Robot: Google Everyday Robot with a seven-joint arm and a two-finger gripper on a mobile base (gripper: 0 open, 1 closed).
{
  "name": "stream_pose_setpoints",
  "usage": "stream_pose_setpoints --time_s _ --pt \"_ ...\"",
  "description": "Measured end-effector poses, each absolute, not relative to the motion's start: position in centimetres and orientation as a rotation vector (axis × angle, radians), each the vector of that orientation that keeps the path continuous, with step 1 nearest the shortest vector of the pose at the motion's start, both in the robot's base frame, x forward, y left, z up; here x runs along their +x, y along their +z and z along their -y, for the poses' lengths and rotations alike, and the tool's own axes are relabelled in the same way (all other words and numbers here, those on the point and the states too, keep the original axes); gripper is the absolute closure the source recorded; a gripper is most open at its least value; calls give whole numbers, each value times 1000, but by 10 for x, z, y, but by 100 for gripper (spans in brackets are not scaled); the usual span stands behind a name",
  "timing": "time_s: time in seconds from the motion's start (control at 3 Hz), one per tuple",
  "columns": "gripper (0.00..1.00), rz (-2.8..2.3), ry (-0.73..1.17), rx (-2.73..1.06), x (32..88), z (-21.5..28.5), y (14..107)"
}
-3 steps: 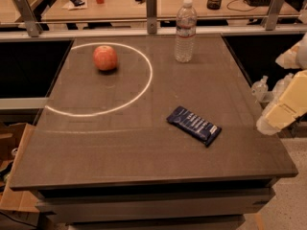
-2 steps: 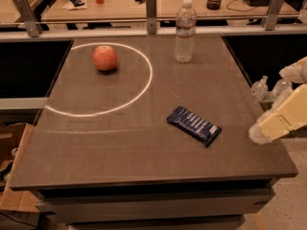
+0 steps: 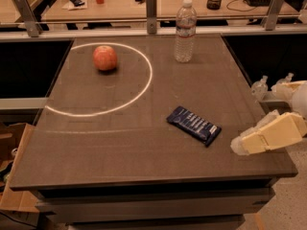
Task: Move rxbar blueberry near water bottle
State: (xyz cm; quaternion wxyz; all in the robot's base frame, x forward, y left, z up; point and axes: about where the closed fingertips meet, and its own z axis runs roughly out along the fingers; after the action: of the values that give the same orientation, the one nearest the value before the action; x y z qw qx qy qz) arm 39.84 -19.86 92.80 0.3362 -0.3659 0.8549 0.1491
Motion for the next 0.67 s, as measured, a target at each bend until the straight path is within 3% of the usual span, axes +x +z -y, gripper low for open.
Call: stream_pose_setpoints --time_s 0.67 --pt "0 -2183 342 -969 409 177 908"
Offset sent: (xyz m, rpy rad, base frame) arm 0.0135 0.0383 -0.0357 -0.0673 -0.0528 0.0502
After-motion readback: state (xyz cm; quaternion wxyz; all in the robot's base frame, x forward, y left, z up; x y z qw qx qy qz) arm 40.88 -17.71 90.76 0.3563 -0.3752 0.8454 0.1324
